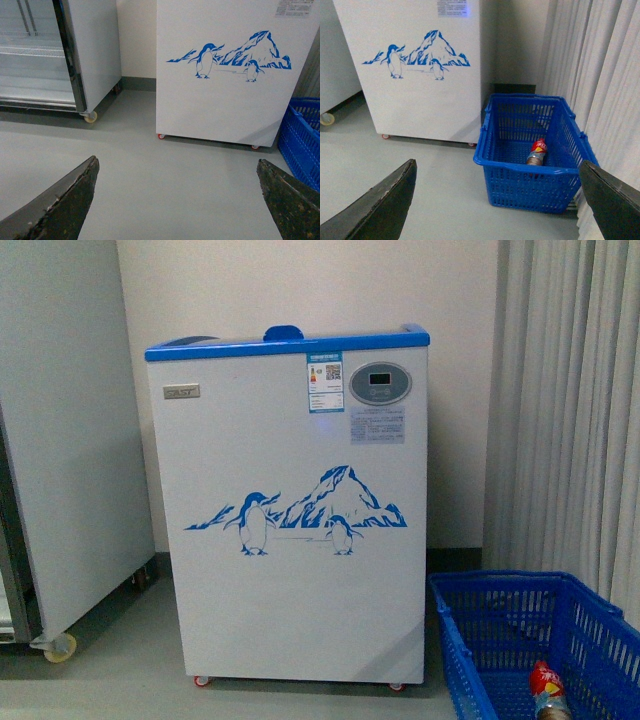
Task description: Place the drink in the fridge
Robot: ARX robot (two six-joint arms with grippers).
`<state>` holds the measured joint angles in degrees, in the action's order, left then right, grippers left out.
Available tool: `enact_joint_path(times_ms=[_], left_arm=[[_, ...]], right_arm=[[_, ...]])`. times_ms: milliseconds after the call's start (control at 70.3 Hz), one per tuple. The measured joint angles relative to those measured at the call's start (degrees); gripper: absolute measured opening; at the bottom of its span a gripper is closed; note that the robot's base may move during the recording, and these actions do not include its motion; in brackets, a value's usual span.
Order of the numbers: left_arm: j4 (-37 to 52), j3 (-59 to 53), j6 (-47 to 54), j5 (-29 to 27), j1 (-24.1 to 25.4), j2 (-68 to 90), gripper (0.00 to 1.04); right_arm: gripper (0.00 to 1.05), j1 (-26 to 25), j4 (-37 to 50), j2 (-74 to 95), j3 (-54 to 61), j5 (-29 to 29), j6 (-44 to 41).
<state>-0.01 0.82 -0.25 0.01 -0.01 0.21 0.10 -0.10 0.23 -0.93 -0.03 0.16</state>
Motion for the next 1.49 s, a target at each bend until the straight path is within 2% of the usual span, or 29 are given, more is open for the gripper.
enact_joint_path(times_ms=[1493], left_arm=[[0.0,0.0,0.0,0.0,0.0,0.0,0.97]], right_arm=[[0.97,0.0,0.0,0.0,0.0,0.0,0.0]])
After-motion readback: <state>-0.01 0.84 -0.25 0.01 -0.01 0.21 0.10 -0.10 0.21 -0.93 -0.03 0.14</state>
